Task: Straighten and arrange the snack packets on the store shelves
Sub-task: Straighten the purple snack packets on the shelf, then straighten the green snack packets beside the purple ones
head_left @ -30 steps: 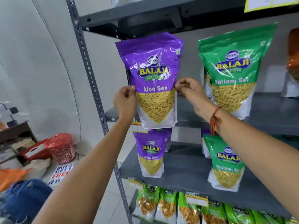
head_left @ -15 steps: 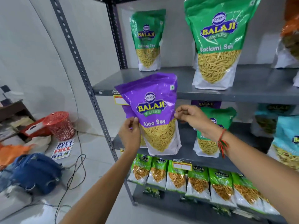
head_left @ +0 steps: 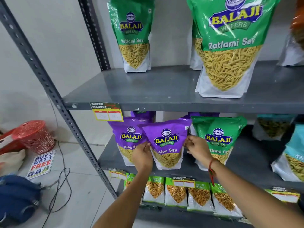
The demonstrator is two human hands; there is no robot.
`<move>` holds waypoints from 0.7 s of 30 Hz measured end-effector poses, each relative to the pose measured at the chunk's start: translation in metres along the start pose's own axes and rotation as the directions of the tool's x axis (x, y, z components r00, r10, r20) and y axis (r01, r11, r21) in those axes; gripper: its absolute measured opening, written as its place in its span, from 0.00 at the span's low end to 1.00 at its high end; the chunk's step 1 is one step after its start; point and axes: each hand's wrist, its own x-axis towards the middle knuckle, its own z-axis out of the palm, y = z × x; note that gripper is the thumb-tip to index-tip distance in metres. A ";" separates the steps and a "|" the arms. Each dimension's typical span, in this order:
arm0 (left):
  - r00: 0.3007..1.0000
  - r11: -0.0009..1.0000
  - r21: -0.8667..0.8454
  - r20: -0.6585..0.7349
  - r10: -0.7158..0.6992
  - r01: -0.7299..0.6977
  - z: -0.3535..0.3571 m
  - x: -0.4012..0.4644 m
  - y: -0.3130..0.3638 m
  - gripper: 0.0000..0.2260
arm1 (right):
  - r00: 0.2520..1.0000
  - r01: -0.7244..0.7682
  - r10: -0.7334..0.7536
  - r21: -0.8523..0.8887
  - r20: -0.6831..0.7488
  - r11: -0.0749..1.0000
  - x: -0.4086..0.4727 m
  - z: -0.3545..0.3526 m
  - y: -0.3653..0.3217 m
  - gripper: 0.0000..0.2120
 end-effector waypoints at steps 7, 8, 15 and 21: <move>1.000 0.998 0.066 0.001 0.009 -0.009 0.022 0.005 -0.010 0.11 | 0.998 -0.056 0.055 -0.059 -0.025 0.997 0.006 0.008 0.016 0.11; 1.000 0.997 0.074 0.011 -0.002 0.001 0.023 0.005 -0.010 0.11 | 0.998 -0.066 0.065 -0.048 -0.020 0.997 0.006 0.009 0.018 0.10; 0.991 0.990 -0.047 0.009 -0.135 0.135 0.021 -0.009 -0.009 0.11 | 0.999 -0.043 0.044 0.061 -0.023 0.997 -0.005 0.003 0.016 0.05; 0.991 0.974 -0.207 -0.079 -0.111 0.093 0.024 -0.063 0.009 0.14 | 0.994 0.050 -0.038 0.113 -0.102 0.992 -0.044 -0.032 0.014 0.08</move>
